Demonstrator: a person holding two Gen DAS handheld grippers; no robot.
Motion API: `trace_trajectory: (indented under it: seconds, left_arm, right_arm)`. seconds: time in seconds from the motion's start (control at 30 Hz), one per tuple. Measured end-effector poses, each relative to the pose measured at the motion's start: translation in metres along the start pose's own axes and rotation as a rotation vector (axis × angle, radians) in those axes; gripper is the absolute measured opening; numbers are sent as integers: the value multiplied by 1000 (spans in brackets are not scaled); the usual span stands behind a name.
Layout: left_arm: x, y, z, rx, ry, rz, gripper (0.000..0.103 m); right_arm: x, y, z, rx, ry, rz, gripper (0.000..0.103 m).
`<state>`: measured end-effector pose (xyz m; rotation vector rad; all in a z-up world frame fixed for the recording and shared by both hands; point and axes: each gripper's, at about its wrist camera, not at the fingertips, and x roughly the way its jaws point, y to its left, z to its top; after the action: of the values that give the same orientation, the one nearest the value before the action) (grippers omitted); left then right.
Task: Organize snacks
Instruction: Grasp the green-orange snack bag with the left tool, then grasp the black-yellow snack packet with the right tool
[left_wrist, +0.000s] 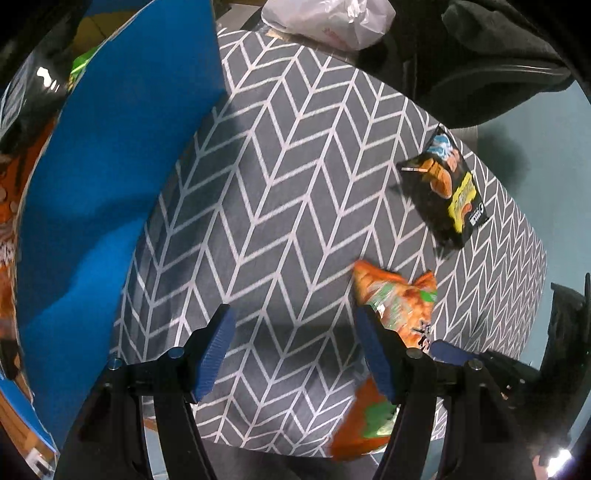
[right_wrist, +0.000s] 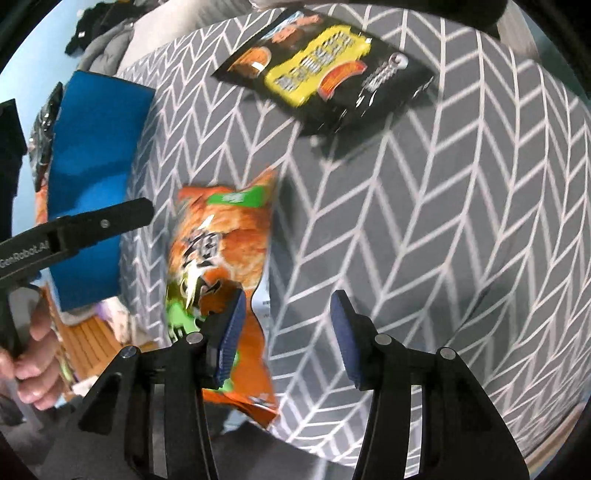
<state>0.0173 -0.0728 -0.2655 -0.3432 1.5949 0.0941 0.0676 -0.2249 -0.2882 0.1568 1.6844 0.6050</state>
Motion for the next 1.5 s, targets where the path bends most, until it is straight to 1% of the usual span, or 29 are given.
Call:
trace_trajectory:
  seconds: [0.13, 0.27, 0.3, 0.37, 0.4, 0.47, 0.53, 0.63, 0.7, 0.73, 0.8, 0.83, 1.0, 1.13, 1.17, 1.23, 1.27, 1.3, 1.37, 1.4, 1.5]
  left_arm:
    - [-2, 3, -9, -6, 5, -8, 70]
    - [-4, -1, -17, 5, 9, -27, 70]
    - [-6, -3, -19, 18, 6, -33, 70]
    - [-11, -13, -21, 67, -3, -47, 71]
    - [-14, -18, -19, 95, -8, -50, 75]
    - [-20, -32, -24, 172, -24, -49, 81]
    - [-25, -47, -29, 273, -36, -45, 81]
    - [-24, -69, -39, 419, -17, -43, 83]
    - [-18, -82, -43, 493, -4, -22, 87]
    - [-13, -88, -46, 525, 4, -4, 87]
    - [-4, -95, -48, 561, 23, 15, 87]
    - [-1, -92, -48, 571, 34, 21, 87]
    - [29, -96, -48, 580, 89, 51, 87]
    - [46, -99, -49, 604, 90, 86, 87]
    - [50, -100, -50, 607, 88, 93, 85]
    - [54, -98, -50, 610, 90, 92, 73]
    - [59, -102, -51, 609, 93, 89, 59]
    - [61, -101, -51, 604, 96, 92, 49]
    - [62, -93, -51, 595, 92, 77, 44]
    - [60, -89, -50, 585, 76, 72, 41]
    - [54, -78, -49, 569, 43, 74, 37]
  right_arm:
    - [11, 11, -6, 20, -4, 32, 49]
    - [14, 16, -7, 21, -18, 28, 49]
    - [16, 20, -10, 21, -25, 19, 52]
    - [11, 18, -11, 22, -48, -6, 66]
    - [4, 14, -13, 24, -58, -19, 67]
    - [-2, 8, -15, 30, -71, -32, 67]
    - [-10, 0, -18, 50, -89, -38, 67]
    - [-19, -13, -24, 75, -105, -49, 67]
    - [-24, -21, -29, 92, -116, -57, 67]
    - [-26, -26, -32, 105, -123, -60, 69]
    - [-31, -33, -38, 122, -131, -62, 70]
    - [-33, -37, -41, 135, -136, -61, 70]
    - [-39, -52, -53, 190, -154, -59, 70]
    - [-47, -60, -58, 211, -166, -64, 70]
    - [-49, -61, -58, 211, -169, -65, 70]
    - [-56, -64, -57, 206, -175, -74, 70]
    - [-59, -64, -55, 195, -177, -80, 70]
    - [-62, -64, -54, 186, -177, -85, 70]
    - [-63, -58, -46, 152, -177, -112, 76]
    - [-65, -55, -41, 130, -178, -129, 77]
    - [-68, -43, -25, 43, -175, -175, 79]
